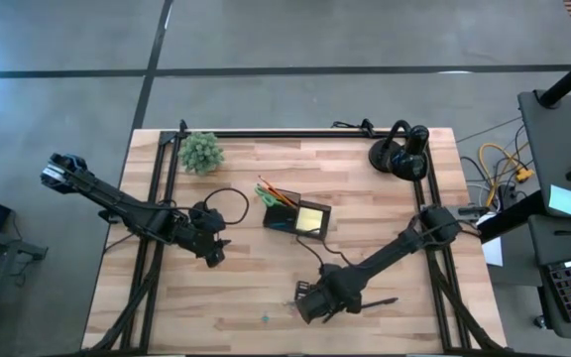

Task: Pick and place office supplies into organizer
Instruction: Put the right yellow binder clip into the black desk organizer

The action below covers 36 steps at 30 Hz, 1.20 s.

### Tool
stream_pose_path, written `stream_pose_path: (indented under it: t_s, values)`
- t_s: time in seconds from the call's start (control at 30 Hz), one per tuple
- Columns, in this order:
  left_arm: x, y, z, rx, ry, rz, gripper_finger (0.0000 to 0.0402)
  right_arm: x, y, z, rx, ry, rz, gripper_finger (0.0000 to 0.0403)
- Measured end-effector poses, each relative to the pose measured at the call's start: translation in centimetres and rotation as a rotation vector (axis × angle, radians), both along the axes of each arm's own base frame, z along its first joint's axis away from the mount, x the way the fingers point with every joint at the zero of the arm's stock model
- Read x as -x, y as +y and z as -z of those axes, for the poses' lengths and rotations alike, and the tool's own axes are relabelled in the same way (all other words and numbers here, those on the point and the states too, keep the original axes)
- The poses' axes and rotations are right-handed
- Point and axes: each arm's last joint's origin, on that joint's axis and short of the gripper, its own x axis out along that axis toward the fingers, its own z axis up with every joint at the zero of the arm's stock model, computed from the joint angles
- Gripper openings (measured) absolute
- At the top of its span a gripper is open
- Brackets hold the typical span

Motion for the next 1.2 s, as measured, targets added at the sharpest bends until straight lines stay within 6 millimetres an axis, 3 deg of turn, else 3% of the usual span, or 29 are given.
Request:
stream_pose_path:
  t_s: [0.9, 1.2]
  values:
    - [0.2, 0.1, 0.4, -0.009, 0.016, 0.004, 0.0199, -1.2, -1.4, -0.5, -0.026, -0.013, 0.023, 0.0134]
    - [0.2, 0.1, 0.4, -0.023, 0.022, 0.022, 0.0199, -1.8, -1.2, 0.4, -0.087, 0.004, 0.024, 0.0134]
